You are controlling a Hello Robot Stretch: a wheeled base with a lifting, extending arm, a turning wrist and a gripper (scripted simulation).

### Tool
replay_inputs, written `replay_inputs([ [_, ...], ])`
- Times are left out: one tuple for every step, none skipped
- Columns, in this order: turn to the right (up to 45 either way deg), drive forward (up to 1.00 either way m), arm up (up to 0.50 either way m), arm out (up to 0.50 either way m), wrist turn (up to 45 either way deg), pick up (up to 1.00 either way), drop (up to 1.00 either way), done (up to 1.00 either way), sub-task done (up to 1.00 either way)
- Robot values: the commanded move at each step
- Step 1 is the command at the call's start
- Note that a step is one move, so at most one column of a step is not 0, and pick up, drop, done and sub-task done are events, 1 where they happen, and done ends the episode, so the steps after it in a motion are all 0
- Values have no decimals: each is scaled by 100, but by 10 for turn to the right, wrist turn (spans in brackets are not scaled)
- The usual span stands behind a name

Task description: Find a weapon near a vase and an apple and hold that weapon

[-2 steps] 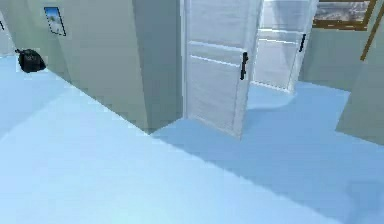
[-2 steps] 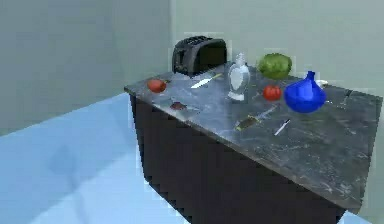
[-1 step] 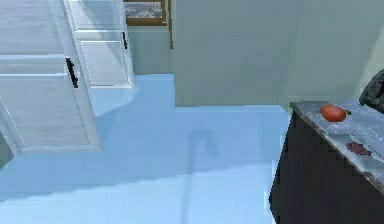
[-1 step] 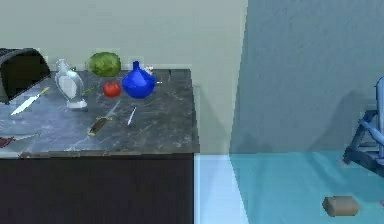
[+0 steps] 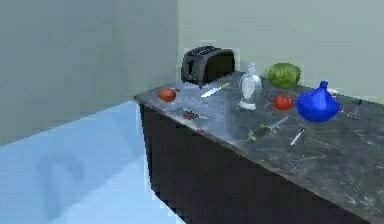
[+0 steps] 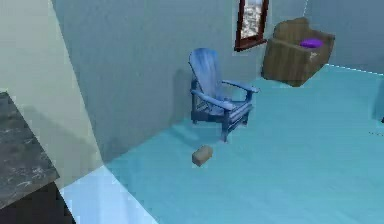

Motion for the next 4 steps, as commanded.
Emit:
replay_inputs([
  [-450,0,0,0,0,0,0,0,0],
  [-210,0,0,0,0,0,0,0,0],
  [-30,0,0,0,0,0,0,0,0],
  [450,0,0,0,0,0,0,0,0],
])
